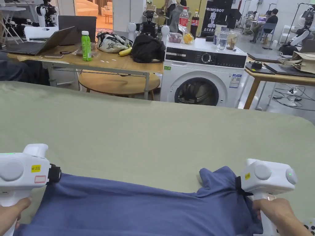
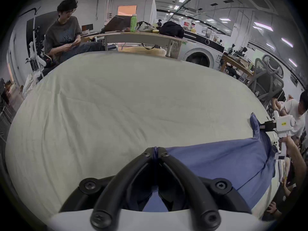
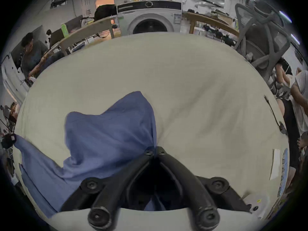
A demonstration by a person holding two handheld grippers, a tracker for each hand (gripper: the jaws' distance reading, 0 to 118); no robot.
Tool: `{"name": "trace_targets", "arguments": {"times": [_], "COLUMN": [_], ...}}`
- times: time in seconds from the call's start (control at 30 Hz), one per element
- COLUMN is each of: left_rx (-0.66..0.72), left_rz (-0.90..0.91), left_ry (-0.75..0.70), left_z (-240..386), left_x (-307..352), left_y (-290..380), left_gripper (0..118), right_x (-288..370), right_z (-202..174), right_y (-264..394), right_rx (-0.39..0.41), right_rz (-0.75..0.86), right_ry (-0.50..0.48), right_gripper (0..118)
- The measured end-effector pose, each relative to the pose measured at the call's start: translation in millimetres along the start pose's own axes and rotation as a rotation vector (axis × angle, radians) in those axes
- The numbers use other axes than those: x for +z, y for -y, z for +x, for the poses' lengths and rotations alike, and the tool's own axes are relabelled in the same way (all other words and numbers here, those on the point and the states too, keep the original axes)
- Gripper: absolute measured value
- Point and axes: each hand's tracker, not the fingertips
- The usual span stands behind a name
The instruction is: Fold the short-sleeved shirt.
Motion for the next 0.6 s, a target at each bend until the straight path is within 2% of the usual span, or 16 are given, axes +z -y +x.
{"name": "trace_targets", "arguments": {"times": [0.13, 0.3, 0.4, 0.6], "left_rx": [0.006, 0.01, 0.026, 0.063], "left_rz": [0.003, 0.025, 0.065, 0.121], "left_ry": [0.001, 0.012, 0.033, 0.066], "left_z": [-1, 0, -1, -8], "left_x": [6, 25, 45, 84], "left_y": [3, 8, 16, 39], "left_gripper": [0, 0, 0, 0], "right_x": [34, 87, 118, 173], "right_z": [-1, -4, -1, 7], "right_y": [7, 27, 45, 84], "right_rx": [-0.02, 0.006, 0.041, 0.041], "right_rz": [0.085, 0.182, 0.234, 0.28], "right_ry": [-0.021, -0.065, -0.034, -0.048], "right_gripper": [0, 0, 0, 0]}}
